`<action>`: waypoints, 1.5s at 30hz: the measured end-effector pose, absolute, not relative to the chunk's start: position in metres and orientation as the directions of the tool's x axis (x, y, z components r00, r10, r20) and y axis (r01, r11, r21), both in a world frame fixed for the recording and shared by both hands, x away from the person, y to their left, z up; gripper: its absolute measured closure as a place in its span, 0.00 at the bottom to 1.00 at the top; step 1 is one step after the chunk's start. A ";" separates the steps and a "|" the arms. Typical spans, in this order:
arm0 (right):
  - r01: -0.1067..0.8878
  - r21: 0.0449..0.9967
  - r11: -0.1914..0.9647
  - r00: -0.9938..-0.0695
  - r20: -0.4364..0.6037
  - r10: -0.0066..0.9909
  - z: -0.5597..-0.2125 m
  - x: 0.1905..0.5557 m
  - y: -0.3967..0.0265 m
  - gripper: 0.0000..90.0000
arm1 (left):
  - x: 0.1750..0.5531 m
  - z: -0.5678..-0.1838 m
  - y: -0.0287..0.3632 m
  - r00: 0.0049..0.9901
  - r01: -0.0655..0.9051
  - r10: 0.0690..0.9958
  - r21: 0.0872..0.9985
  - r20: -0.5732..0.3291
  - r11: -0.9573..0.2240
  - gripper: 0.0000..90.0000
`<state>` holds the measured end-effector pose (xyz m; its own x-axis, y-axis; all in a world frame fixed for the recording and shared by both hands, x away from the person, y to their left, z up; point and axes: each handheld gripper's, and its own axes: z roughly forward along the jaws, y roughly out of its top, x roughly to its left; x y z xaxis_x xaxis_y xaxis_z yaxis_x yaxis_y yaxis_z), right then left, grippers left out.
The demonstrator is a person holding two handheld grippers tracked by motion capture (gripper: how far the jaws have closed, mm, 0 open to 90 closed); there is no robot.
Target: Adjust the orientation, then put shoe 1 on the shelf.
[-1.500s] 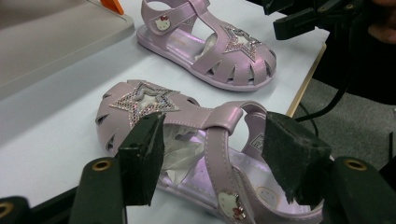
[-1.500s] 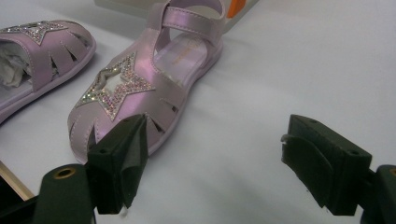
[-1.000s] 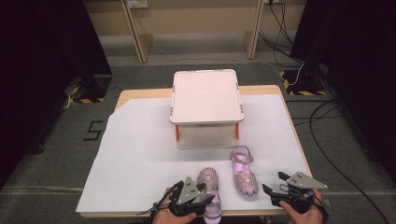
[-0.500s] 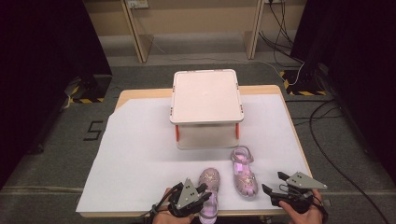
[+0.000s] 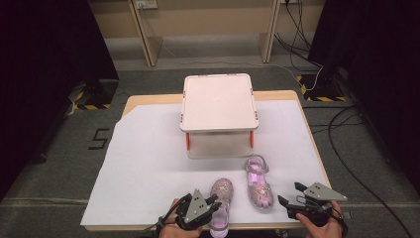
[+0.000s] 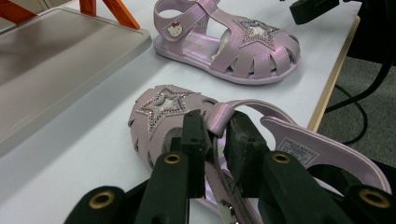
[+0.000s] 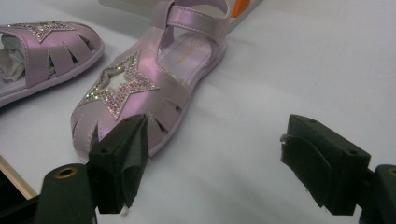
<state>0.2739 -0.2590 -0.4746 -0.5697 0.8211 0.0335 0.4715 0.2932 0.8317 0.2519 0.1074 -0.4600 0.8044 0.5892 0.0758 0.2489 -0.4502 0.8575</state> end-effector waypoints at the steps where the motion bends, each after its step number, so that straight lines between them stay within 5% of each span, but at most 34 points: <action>1: 0.471 0.832 0.294 -0.570 0.032 0.821 -0.475 0.274 -0.259 0.26 | 0.252 -0.460 0.107 0.804 0.244 0.589 0.858 0.082 -0.453 0.87; 45: 0.477 0.831 0.286 -0.557 0.034 0.830 -0.476 0.274 -0.265 0.26 | 0.286 -0.441 0.140 0.689 0.195 0.700 0.883 0.186 -0.427 0.89</action>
<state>0.2743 -0.2651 -0.4757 -0.5565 0.8301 0.0340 0.4769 0.2856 0.8313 0.2859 0.1397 -0.4410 0.6894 0.7001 0.1860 0.1951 -0.4268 0.8831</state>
